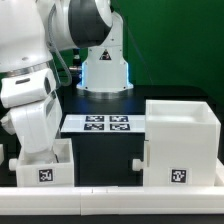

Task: Assemble drawer

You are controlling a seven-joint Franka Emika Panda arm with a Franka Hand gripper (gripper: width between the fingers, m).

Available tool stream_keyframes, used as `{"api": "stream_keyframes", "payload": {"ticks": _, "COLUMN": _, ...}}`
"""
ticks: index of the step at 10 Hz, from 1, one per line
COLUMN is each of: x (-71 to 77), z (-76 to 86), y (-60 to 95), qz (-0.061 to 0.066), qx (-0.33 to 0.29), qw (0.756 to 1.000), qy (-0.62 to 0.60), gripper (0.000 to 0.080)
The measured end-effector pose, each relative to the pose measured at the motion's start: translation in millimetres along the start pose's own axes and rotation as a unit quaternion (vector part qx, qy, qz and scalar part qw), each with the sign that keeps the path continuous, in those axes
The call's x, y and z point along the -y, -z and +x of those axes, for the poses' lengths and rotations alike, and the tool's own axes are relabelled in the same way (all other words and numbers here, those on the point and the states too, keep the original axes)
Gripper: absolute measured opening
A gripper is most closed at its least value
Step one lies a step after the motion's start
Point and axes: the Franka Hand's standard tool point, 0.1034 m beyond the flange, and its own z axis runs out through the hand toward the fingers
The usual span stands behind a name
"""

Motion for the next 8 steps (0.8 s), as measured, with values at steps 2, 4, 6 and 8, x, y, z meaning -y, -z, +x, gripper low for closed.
{"api": "stream_keyframes", "payload": {"ticks": 2, "x": 0.2, "z": 0.0, "y": -0.3, "qz": 0.0, "qx": 0.0, "qw": 1.0, "qy": 0.0, "gripper": 0.0467}}
{"api": "stream_keyframes", "payload": {"ticks": 4, "x": 0.3, "z": 0.0, "y": -0.4, "qz": 0.0, "qx": 0.0, "qw": 1.0, "qy": 0.0, "gripper": 0.0267}}
{"api": "stream_keyframes", "payload": {"ticks": 6, "x": 0.3, "z": 0.0, "y": -0.5, "qz": 0.0, "qx": 0.0, "qw": 1.0, "qy": 0.0, "gripper": 0.0036}}
{"api": "stream_keyframes", "payload": {"ticks": 8, "x": 0.4, "z": 0.0, "y": -0.5, "qz": 0.0, "qx": 0.0, "qw": 1.0, "qy": 0.0, "gripper": 0.0036}}
